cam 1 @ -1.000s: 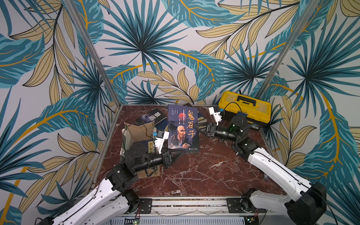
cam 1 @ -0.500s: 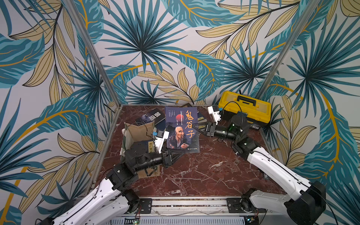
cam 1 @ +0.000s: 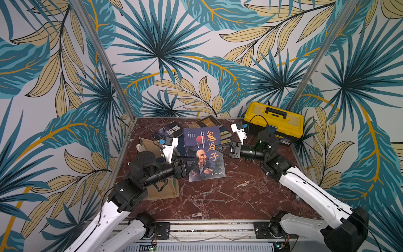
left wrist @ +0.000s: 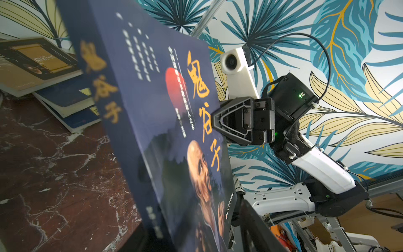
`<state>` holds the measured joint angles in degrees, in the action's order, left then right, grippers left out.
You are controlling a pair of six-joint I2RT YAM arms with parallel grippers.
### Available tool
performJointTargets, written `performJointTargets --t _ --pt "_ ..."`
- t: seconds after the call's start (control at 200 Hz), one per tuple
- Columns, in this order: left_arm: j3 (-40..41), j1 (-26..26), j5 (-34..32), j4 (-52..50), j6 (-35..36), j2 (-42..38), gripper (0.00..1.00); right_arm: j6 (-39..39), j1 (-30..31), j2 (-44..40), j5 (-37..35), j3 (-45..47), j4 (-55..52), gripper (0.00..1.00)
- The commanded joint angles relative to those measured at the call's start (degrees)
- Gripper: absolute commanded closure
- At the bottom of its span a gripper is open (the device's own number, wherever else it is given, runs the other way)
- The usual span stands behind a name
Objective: Put the books into the canvas bag
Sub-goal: Pick up the book from the center of the board.
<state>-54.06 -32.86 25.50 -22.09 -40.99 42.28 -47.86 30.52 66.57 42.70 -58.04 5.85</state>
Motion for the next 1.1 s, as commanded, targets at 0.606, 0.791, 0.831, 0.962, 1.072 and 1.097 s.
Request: performJointTargets --t 0.606,0.791,0.831,0.962,1.072,1.097 --pt "-18.56 3.77 -8.44 -20.85 13.56 3.88 1.00 5.33 1.15 5.92 -6.65 -8.61 -9.96 0.57" --pt "-26.13 3.77 -24.76 -30.31 22.30 1.61 1.00 7.07 4.63 12.25 -12.96 -14.62 -15.56 0.54" --pt "-27.39 3.77 -27.83 -31.17 24.02 1.15 1.00 7.74 5.87 14.21 -14.32 -16.52 -16.75 0.54" --pt "-31.12 3.75 -37.24 -33.37 29.57 0.79 1.00 10.01 10.67 21.84 -19.88 -24.66 -22.99 0.53" --pt "-33.73 3.77 -42.94 -34.74 33.94 2.22 1.00 11.09 14.91 29.65 -25.12 -33.61 -28.49 0.51" --pt "-34.26 3.76 -44.05 -35.18 34.96 2.80 1.00 11.13 15.17 31.39 -25.83 -35.50 -29.65 0.50"
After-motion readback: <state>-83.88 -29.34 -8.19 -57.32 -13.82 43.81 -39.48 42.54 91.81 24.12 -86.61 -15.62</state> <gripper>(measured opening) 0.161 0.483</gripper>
